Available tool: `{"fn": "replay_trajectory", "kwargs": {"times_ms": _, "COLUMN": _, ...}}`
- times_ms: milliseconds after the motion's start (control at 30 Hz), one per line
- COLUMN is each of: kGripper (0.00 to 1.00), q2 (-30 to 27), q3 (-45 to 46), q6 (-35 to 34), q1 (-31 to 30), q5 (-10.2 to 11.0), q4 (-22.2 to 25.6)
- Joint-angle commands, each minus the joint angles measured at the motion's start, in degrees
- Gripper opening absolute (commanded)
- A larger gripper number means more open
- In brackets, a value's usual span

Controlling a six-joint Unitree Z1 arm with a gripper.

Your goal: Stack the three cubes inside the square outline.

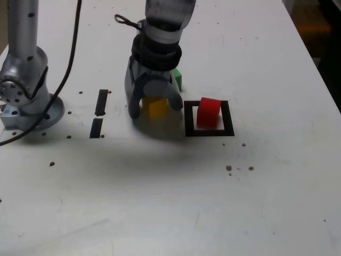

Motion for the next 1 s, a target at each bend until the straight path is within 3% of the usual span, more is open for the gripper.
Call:
{"fn": "replay_trajectory", "kwargs": {"times_ms": 0, "kGripper": 0.57, "q2": -1.1, "q3": 0.26, "q6": -1.07, "q1": 0.21, "q5": 1.3, "q4": 0.15}}
{"fn": "replay_trajectory", "kwargs": {"times_ms": 100, "kGripper": 0.43, "q2": -2.0, "q3": 0.57, "q6": -2.32, "q1": 0.22, "q5": 3.16, "q4": 0.33}}
{"fn": "replay_trajectory", "kwargs": {"times_ms": 233, "kGripper": 0.31, "q2": -2.1, "q3": 0.39, "q6": -2.57, "q1": 0.21, "q5": 3.61, "q4": 0.22}}
{"fn": "replay_trajectory", "kwargs": {"times_ms": 667, "kGripper": 0.15, "q2": -2.28, "q3": -0.96, "q6": -2.49, "q1": 0.12, "q5": 3.07, "q4": 0.98}}
{"fn": "replay_trajectory", "kwargs": {"times_ms": 767, "kGripper": 0.15, "q2": -3.35, "q3": -2.48, "q6": -2.42, "q1": -0.41, "q5": 3.11, "q4": 2.96}}
{"fn": "replay_trajectory", "kwargs": {"times_ms": 967, "kGripper": 0.15, "q2": -7.75, "q3": -13.39, "q6": -2.44, "q1": -5.42, "q5": 5.23, "q4": 13.59}}
